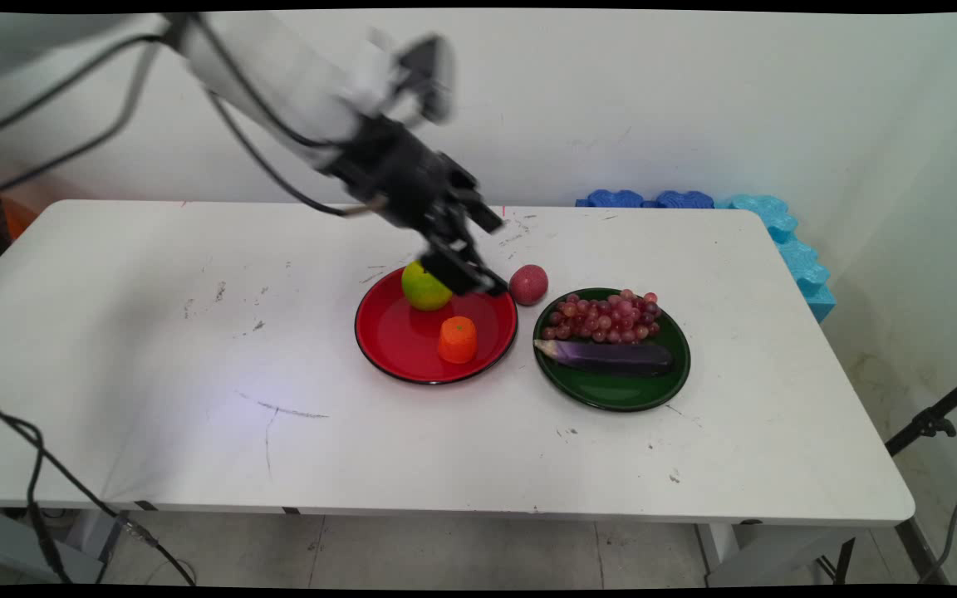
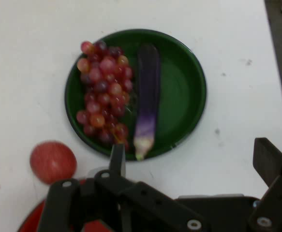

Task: Pick up the eggplant from the green plate

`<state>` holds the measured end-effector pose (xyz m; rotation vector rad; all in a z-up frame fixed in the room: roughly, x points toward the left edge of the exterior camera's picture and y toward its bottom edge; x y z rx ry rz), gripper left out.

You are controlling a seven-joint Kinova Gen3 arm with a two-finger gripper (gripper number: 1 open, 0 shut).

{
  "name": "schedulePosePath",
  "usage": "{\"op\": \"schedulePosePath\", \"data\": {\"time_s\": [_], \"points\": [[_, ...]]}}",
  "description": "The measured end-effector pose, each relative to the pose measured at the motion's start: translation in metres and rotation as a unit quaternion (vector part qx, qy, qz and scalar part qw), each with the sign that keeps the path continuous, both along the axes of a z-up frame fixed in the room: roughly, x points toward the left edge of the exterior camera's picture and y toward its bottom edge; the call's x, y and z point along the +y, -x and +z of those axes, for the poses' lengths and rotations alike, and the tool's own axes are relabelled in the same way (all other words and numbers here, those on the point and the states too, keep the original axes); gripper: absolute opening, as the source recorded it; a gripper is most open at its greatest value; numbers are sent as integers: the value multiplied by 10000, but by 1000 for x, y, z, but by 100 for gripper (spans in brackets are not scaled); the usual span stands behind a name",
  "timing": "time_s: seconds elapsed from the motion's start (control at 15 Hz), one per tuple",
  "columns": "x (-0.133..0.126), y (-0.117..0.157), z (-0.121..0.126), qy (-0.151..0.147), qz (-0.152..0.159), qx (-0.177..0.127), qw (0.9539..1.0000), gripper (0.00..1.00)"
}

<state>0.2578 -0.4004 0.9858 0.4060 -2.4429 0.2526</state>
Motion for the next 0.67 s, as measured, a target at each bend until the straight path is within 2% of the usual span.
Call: {"op": "schedulePosePath", "data": {"time_s": [0.33,0.67], "points": [[-32,69,-52,-90,81,-268,9996,100],[-49,122,-103,-343,100,-481,9982,100]]}}
